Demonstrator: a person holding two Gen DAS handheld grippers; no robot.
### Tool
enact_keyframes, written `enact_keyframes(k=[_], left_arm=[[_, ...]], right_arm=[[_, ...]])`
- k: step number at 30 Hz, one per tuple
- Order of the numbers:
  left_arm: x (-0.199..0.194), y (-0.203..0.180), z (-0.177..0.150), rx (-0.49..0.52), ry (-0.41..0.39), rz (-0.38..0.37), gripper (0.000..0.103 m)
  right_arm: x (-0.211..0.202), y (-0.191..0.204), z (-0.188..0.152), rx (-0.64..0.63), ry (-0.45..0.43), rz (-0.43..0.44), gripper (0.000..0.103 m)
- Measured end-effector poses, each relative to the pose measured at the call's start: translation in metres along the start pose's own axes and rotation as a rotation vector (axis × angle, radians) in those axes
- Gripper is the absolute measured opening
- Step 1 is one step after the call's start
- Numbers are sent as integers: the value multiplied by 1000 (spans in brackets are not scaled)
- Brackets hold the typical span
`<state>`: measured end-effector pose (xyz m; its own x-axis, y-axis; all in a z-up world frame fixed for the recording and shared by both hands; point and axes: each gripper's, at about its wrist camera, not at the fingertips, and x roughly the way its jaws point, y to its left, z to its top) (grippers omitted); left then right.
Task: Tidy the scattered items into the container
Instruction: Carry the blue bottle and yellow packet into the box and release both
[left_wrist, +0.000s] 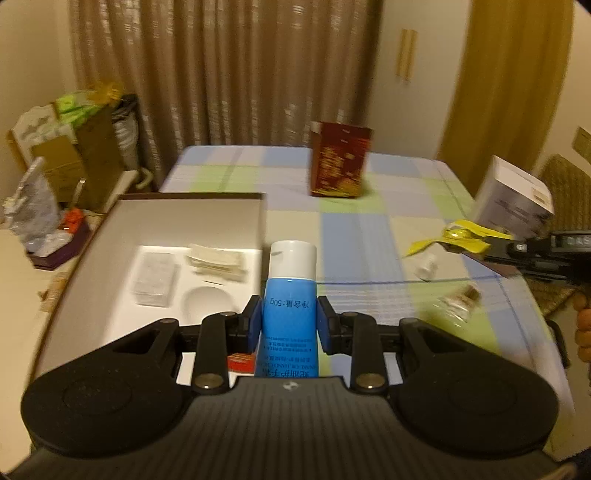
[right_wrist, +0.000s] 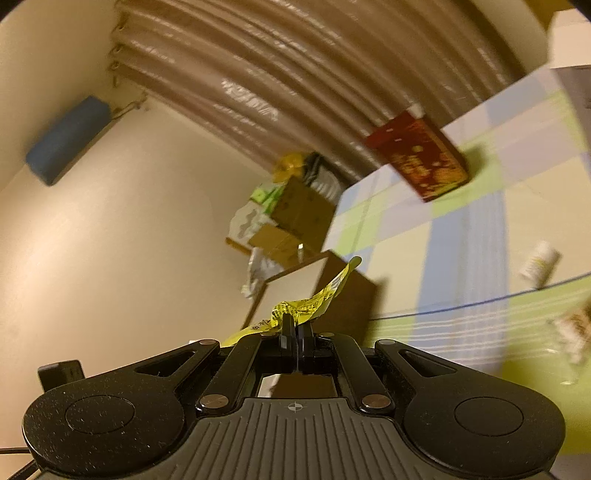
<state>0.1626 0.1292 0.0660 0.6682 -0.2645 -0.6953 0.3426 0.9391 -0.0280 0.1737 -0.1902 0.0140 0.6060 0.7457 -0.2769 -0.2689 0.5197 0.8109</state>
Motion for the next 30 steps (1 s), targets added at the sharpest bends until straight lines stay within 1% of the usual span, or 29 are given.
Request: enact_keyframes(k=[6, 10, 13, 16, 19, 25, 30], left_arm=[[-8, 44, 5, -31, -11, 87, 26], [-6, 74, 7, -45, -4, 130, 26], [-1, 95, 8, -46, 11, 147, 26], [9, 116, 10, -45, 38, 143, 26], [25, 134, 13, -24, 72, 140, 26], [66, 161, 14, 21, 155, 117, 26], [96, 178, 11, 26, 207, 92, 26]], right_arm=[[43, 18, 1, -34, 54, 52, 3], [78, 29, 1, -64, 96, 75, 3], [108, 37, 1, -85, 126, 92, 3], [137, 45, -1, -115, 163, 100, 3], [163, 51, -8, -144, 202, 94, 3], [207, 50, -17, -194, 286, 46, 3], [240, 46, -17, -215, 347, 11, 3]])
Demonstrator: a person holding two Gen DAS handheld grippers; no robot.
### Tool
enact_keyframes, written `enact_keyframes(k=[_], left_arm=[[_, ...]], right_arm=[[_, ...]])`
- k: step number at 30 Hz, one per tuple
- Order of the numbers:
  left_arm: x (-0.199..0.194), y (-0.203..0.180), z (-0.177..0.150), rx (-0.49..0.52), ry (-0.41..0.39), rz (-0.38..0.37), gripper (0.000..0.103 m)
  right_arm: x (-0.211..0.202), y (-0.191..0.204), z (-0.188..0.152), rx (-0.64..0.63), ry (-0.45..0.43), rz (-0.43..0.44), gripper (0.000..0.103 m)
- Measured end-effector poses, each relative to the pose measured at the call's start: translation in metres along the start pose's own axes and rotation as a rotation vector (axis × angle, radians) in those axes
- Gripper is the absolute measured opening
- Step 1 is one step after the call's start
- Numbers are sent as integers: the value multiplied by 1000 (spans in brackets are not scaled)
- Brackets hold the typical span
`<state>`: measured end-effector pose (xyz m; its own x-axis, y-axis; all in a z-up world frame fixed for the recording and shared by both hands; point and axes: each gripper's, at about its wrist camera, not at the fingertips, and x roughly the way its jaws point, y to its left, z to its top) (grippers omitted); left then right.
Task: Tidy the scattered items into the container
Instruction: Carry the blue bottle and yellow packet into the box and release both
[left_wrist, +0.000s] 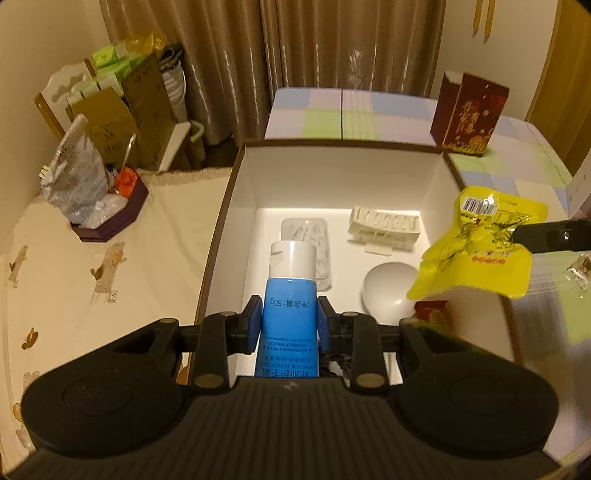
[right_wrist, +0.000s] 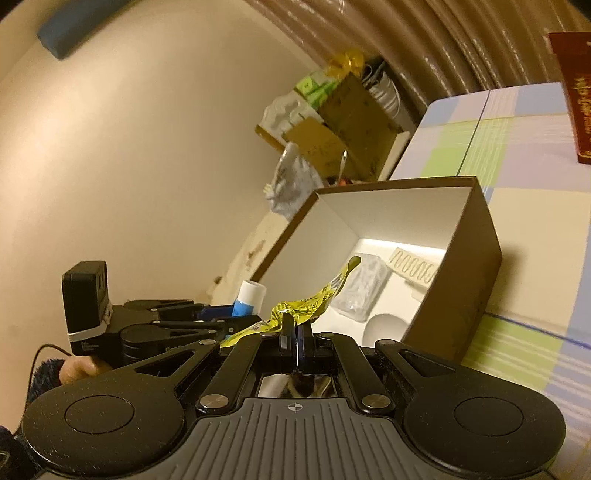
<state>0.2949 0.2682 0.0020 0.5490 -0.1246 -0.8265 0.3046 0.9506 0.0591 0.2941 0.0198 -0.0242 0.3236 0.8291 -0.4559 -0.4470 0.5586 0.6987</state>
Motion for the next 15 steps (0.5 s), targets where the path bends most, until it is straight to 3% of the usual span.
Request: enact_keyframes(k=[11, 15], left_arm=[[47, 10, 5, 6, 74, -44, 27], [49, 11, 6, 20, 68, -47, 27]], right_arm=[[38, -3, 18, -59, 69, -73, 3], [45, -5, 18, -76, 88, -92, 3]])
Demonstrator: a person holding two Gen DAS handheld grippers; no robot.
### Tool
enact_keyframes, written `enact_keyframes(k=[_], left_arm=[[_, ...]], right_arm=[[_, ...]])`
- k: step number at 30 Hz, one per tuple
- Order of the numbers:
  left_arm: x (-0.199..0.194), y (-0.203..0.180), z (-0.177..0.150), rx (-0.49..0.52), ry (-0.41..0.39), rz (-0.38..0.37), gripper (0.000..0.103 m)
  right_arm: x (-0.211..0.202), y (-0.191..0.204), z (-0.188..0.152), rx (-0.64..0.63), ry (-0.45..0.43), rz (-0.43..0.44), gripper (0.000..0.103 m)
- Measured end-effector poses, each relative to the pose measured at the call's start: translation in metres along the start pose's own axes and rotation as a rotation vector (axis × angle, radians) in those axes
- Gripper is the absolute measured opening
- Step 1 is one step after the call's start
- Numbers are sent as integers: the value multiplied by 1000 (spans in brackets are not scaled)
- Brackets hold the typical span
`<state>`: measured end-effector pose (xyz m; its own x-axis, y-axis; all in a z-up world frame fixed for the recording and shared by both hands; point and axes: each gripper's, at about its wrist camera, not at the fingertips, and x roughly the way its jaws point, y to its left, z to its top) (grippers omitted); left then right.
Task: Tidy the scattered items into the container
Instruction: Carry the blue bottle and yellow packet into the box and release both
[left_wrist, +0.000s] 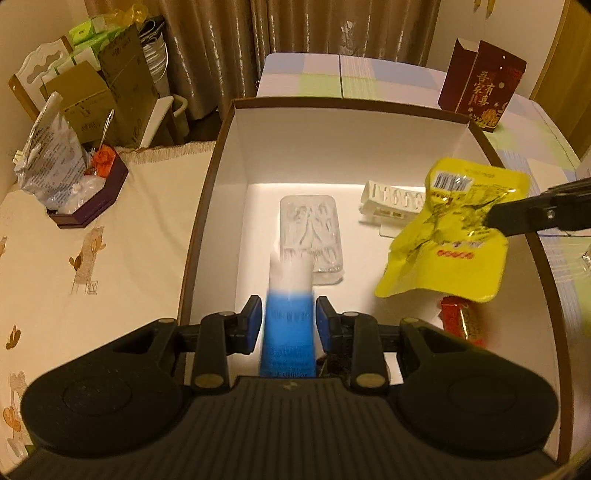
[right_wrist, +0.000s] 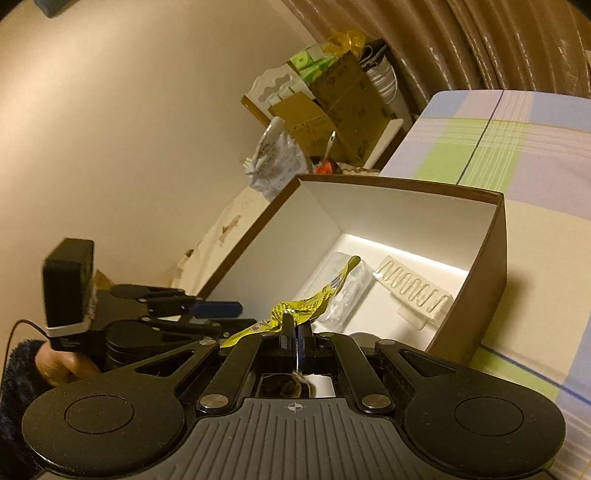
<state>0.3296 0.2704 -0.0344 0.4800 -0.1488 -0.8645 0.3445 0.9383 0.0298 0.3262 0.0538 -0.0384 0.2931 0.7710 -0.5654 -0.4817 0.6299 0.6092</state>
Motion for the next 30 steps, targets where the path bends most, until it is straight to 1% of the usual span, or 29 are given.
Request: enact_keyframes(k=[4, 13, 17, 19, 22, 25, 26, 27, 28, 29, 30], left_arm=[[-1, 1, 2, 12, -9, 3, 27], [-9, 8, -4, 4, -3, 2, 27], [-14, 11, -9, -7, -2, -3, 28], [-15, 11, -11, -16, -2, -2, 28], [-17, 12, -16, -28, 1, 0, 31], [-21, 13, -20, -34, 0, 3, 33], [-22, 13, -21, -37, 1, 4, 34], [-23, 13, -22, -39, 1, 5, 35], [-24, 14, -23, -41, 1, 6, 36], [-26, 13, -24, -44, 0, 7, 37], [-27, 13, -25, -46, 1, 7, 39]], right_arm=[[8, 2, 1, -30, 26, -17, 3], [30, 9, 1, -99, 102, -49, 3], [39, 12, 1, -123, 126, -32, 3], [42, 15, 2, -142, 116, -31, 4], [44, 23, 3, -188, 96, -54, 4], [43, 27, 3, -205, 103, -64, 5], [42, 29, 3, -215, 104, -69, 30], [39, 30, 2, -226, 99, -85, 93], [35, 33, 1, -238, 67, -111, 103], [31, 35, 0, -267, 31, -112, 103], [30, 38, 0, -291, 42, -117, 103]])
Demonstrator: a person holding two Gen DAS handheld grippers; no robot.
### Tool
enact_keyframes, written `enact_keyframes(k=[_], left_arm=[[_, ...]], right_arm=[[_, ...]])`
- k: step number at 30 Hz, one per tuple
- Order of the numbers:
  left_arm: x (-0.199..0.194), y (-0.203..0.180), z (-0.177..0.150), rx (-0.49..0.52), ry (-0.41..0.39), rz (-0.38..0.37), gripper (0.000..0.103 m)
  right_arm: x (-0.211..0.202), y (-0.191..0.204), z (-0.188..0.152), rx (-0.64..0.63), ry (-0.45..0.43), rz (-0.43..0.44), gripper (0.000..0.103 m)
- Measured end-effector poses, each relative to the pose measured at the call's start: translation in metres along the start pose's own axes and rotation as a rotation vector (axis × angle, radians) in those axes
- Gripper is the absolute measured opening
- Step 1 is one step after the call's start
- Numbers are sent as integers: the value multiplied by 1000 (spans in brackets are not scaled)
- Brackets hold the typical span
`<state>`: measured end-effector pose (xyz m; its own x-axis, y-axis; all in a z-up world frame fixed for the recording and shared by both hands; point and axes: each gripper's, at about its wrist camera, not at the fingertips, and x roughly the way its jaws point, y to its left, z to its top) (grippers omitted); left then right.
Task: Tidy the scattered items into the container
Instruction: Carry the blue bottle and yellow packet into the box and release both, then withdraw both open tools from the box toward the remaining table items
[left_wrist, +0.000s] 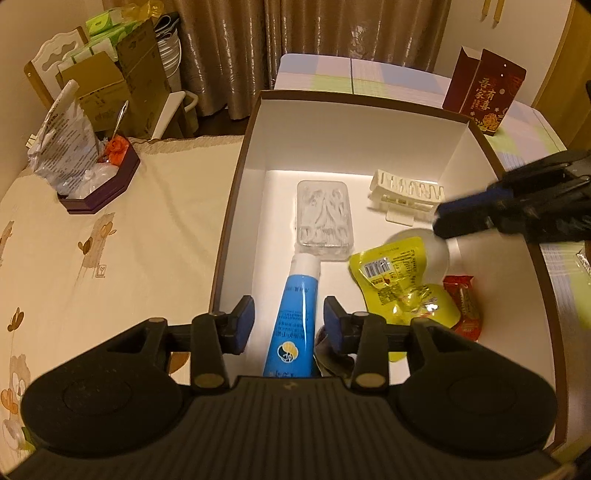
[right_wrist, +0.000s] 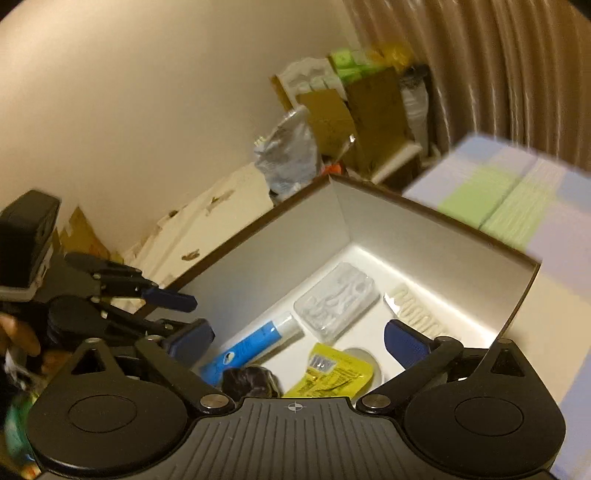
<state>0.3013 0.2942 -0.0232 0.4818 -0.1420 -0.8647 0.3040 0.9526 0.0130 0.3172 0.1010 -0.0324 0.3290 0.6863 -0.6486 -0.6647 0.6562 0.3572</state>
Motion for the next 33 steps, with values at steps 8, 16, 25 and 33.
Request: enact_keyframes(k=[8, 16, 25, 33], left_arm=[[-6, -11, -7, 2, 14, 3, 69], [-13, -27, -12, 17, 33, 10, 92], [-24, -40, -19, 34, 20, 16, 96], [-37, -46, -26, 36, 5, 26, 96]], right_arm=[[-2, 16, -8, -126, 101, -143, 103], [0, 26, -23, -183, 101, -223, 103], [-4, 26, -25, -194, 79, -276, 103], [-9, 30, -29, -195, 53, -290, 103]])
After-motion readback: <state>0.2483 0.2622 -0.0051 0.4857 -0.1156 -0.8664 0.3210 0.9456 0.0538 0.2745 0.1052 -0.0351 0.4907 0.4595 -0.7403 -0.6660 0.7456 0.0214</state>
